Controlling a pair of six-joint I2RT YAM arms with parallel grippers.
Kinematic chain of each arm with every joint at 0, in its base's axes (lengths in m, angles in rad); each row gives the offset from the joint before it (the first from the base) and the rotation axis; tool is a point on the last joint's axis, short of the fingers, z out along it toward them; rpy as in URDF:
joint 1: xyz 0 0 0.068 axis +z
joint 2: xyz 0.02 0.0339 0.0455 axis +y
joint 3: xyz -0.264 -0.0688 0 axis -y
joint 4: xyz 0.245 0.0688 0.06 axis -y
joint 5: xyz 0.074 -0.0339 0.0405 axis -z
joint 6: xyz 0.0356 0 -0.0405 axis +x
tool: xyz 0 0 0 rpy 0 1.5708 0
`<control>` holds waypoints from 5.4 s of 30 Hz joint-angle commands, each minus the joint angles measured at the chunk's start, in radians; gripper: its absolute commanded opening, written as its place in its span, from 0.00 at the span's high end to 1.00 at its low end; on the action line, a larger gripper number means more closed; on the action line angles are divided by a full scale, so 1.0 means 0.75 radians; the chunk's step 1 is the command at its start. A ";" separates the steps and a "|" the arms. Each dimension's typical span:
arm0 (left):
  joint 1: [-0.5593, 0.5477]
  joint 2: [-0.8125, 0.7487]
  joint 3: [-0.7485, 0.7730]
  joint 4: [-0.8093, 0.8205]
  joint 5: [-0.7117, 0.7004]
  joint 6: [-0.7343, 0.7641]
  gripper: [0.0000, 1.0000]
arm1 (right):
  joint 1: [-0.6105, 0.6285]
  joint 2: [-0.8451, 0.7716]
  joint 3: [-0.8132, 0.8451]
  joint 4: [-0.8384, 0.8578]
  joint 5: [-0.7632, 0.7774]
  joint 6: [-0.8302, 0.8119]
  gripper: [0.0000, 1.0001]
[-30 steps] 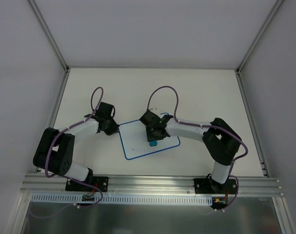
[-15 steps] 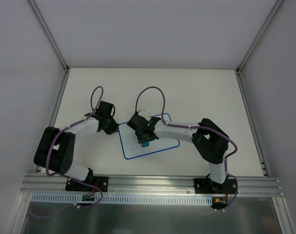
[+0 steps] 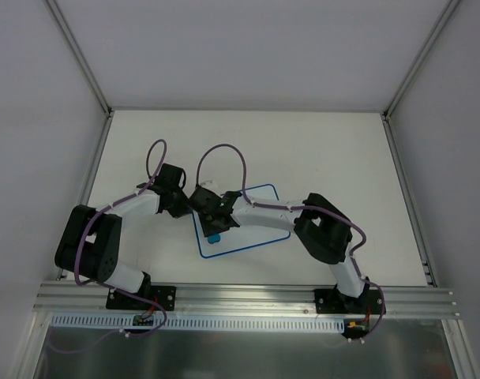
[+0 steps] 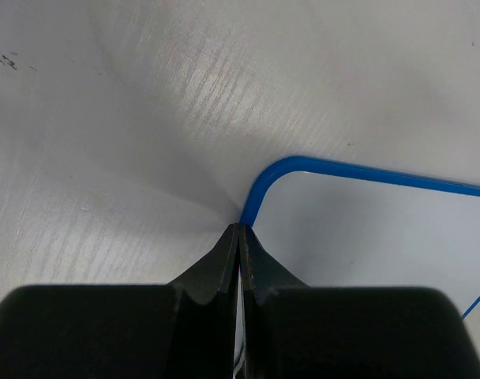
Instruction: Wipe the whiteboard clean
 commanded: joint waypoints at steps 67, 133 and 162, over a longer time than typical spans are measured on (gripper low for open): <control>-0.337 -0.192 0.073 -0.093 -0.087 0.056 0.22 | -0.445 -0.587 -0.411 -0.087 0.111 -0.250 0.25; -0.497 0.700 0.944 -0.465 -0.304 0.532 1.00 | -0.998 -0.632 -0.886 0.130 -0.269 -0.303 0.94; -0.525 0.580 0.685 -0.596 -0.026 0.581 1.00 | -0.992 -0.620 -0.866 0.126 -0.194 -0.283 0.98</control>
